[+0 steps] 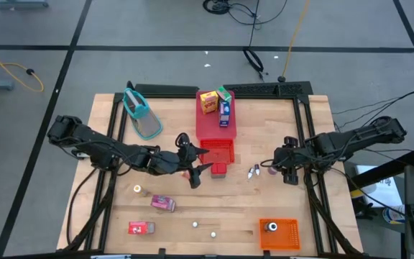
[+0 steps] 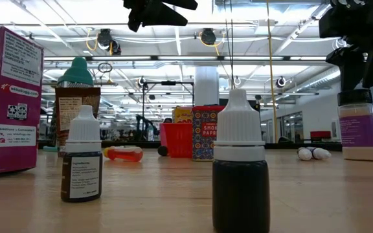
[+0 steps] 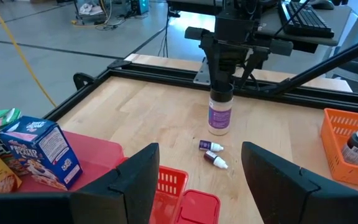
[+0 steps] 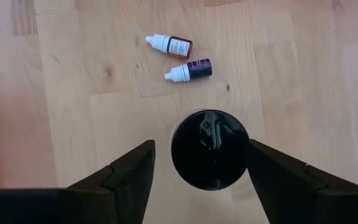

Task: Pick & Place Kitchen Items
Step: Put the black seasoning bottle into the red bin

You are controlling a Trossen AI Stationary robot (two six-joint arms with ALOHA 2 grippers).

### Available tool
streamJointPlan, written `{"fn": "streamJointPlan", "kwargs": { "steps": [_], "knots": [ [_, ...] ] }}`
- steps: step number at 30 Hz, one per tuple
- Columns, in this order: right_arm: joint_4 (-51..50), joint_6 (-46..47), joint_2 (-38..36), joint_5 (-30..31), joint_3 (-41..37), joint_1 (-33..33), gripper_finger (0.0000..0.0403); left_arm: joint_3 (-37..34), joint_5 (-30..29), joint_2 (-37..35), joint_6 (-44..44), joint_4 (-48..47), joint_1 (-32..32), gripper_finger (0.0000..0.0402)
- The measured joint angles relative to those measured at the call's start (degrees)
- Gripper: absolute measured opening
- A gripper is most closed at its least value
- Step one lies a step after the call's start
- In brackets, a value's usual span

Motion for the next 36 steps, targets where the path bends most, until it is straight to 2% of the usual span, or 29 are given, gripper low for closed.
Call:
{"fn": "streamJointPlan", "kwargs": {
  "steps": [16,28,36],
  "knots": [
    [-3.4,-0.4,0.0,0.3,2.2,0.0,0.0200,0.0,0.0,0.0,0.0,0.0,0.0,0.0227],
    [0.5,1.1,0.1,0.6,-0.8,0.0,0.0213,0.0,0.0,0.0,0.2,-0.1,0.0,0.0227],
    [-0.3,1.6,0.1,0.4,-0.8,0.0,0.0214,0.0,0.0,0.0,0.2,-0.1,0.0,0.0227]
  ]
}}
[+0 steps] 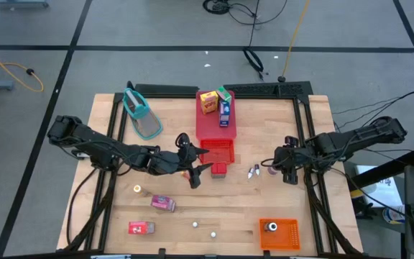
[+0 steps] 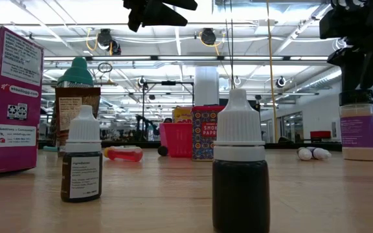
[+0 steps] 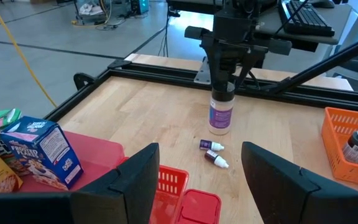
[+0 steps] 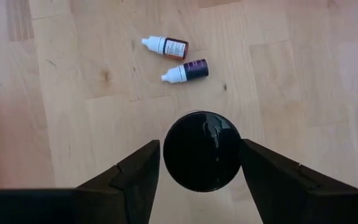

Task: Pick & Place Kitchen Items
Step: Put the black seasoning bottle into the red bin

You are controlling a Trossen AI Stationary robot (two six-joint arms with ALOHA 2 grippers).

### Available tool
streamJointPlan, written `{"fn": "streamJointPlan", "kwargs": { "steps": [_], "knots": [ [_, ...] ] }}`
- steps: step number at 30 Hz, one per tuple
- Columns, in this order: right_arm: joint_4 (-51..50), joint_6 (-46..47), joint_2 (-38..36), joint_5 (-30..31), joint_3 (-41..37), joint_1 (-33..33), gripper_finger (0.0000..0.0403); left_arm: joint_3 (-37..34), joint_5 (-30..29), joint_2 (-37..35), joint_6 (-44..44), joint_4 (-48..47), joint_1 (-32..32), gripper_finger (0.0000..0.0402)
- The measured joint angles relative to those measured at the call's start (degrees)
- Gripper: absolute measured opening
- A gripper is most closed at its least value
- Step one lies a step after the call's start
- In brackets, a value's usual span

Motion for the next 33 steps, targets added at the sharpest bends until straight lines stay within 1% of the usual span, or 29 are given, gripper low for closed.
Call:
{"fn": "streamJointPlan", "kwargs": {
  "steps": [5,8,11,15,22,26,30,33],
  "knots": [
    [-1.2,1.0,0.1,2.9,-0.1,0.0,0.0216,0.0,0.0,0.0,0.0,0.0,0.0,0.0228],
    [0.0,1.0,0.1,2.6,-0.1,0.0,0.0226,0.0,0.0,0.0,0.0,0.0,0.0,0.0228],
    [2.1,1.0,0.1,0.9,-0.1,0.0,0.0240,0.0,0.0,0.0,0.0,0.0,0.0,0.0227],
    [2.7,-0.1,0.1,1.0,-0.2,0.0,0.0252,0.0,0.0,0.0,0.0,0.0,0.0,0.0227],
    [2.8,-0.2,0.1,1.3,-0.2,0.0,0.0253,0.0,0.0,0.0,0.0,0.0,0.0,0.0228],
    [7.5,-1.0,0.2,-1.0,-0.2,0.4,0.0253,0.0,0.0,0.0,0.0,0.0,0.0,0.0227],
    [5.2,-2.9,0.1,1.4,-0.3,0.4,0.0254,0.0,0.0,0.0,0.9,0.1,0.2,0.0227],
    [4.1,-1.9,0.4,1.5,-0.3,0.4,0.0254,0.0,0.0,0.0,1.0,0.1,0.2,0.0228]
  ]
}}
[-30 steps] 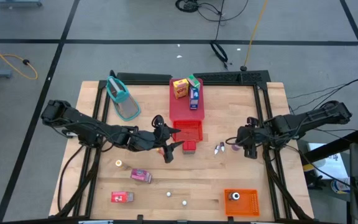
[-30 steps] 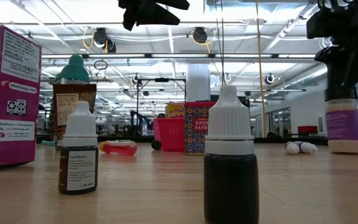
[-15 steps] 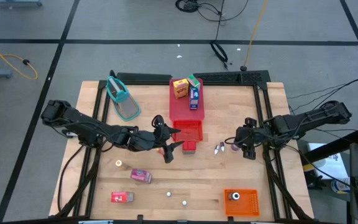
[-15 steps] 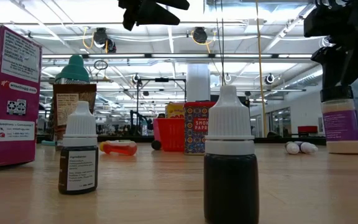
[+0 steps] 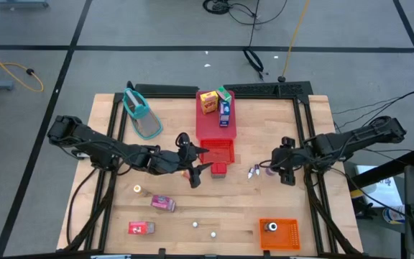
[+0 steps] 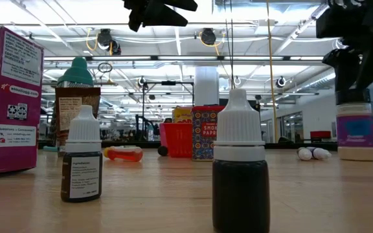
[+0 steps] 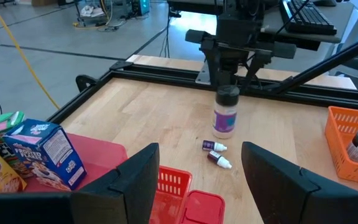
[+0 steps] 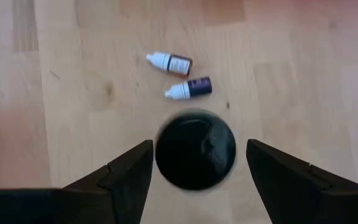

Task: Pick & Place Kitchen Items
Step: Put the black seasoning bottle into the red bin

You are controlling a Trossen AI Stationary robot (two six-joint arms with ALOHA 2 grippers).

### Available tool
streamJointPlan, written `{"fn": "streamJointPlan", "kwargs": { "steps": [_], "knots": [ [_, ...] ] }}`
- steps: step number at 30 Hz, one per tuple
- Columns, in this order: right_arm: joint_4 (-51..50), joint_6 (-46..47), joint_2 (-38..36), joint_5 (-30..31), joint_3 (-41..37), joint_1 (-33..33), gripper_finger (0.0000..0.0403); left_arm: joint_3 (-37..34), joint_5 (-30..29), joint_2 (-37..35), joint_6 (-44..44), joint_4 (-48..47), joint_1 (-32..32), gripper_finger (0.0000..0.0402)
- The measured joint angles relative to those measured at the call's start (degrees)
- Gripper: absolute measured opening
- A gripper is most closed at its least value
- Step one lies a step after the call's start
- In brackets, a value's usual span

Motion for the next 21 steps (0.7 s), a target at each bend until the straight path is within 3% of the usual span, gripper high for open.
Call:
{"fn": "streamJointPlan", "kwargs": {
  "steps": [13,18,21],
  "knots": [
    [0.8,0.4,3.6,-0.6,-1.8,0.0,0.0252,0.0,0.0,0.0,0.0,-0.2,-0.1,0.0228],
    [-0.2,0.9,4.5,-0.5,-1.9,0.0,0.0201,0.0,0.0,0.0,0.1,-0.3,-0.2,0.0227],
    [-0.1,0.8,4.1,-0.5,-1.9,0.0,0.0199,0.0,0.0,0.0,0.1,-0.4,-0.2,0.0228]
  ]
}}
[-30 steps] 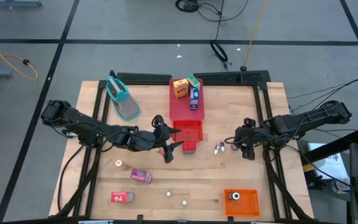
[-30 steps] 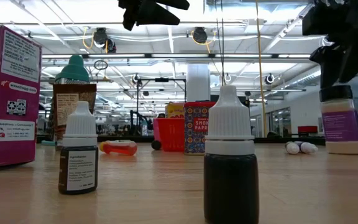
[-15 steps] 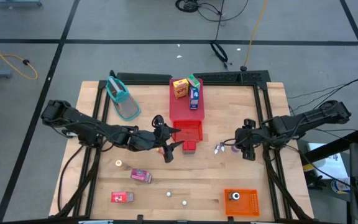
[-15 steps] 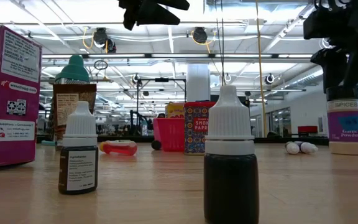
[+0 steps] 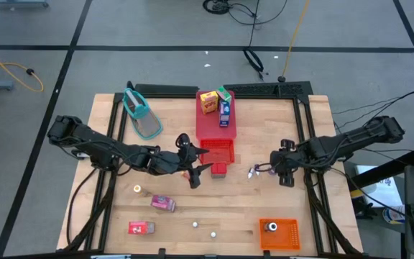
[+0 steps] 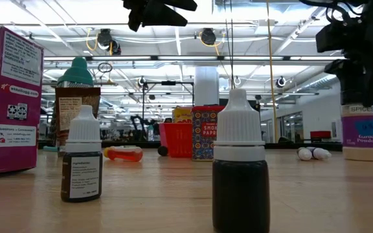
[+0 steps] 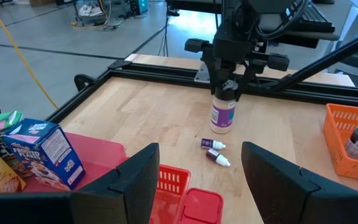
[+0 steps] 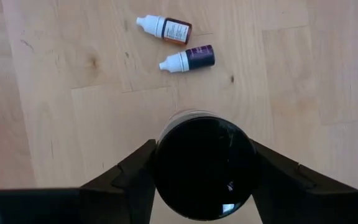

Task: Pick & Place Kitchen Items
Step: Put the black seasoning bottle into the red bin

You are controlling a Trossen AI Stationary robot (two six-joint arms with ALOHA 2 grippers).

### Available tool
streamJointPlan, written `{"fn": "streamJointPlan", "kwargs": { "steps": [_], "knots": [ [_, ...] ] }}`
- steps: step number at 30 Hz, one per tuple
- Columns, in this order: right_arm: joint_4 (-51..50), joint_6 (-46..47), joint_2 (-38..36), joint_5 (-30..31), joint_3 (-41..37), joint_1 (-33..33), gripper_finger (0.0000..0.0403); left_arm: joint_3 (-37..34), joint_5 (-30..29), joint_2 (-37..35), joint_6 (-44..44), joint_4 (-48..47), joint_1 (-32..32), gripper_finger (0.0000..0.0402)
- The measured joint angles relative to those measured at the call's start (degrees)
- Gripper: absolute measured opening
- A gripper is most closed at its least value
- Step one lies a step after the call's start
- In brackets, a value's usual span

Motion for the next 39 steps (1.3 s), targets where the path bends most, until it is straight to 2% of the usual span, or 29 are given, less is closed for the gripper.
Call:
{"fn": "streamJointPlan", "kwargs": {
  "steps": [7,13,18,26,32,39],
  "knots": [
    [-0.4,0.3,-0.5,0.1,1.0,0.0,0.0199,0.0,0.0,0.0,-0.1,0.0,0.0,0.0227],
    [-0.2,-0.9,-0.4,2.5,6.1,-0.1,0.0199,0.0,0.0,0.0,-0.1,0.0,0.0,0.0227],
    [2.2,-3.3,1.1,3.2,10.7,-2.9,0.0199,0.0,0.0,0.0,-0.1,0.0,0.0,0.0227],
    [5.6,-14.3,10.1,1.2,19.2,-10.0,0.0199,0.0,0.0,0.0,0.0,-0.1,0.0,0.0227],
    [8.8,-22.1,17.9,-4.9,25.4,-16.4,0.0199,0.0,0.0,0.0,0.0,-0.1,0.0,0.0227],
    [10.5,-25.2,24.7,-8.0,29.7,-22.9,0.0199,0.0,0.0,0.0,0.8,-0.3,0.0,0.0227]
  ]
}}
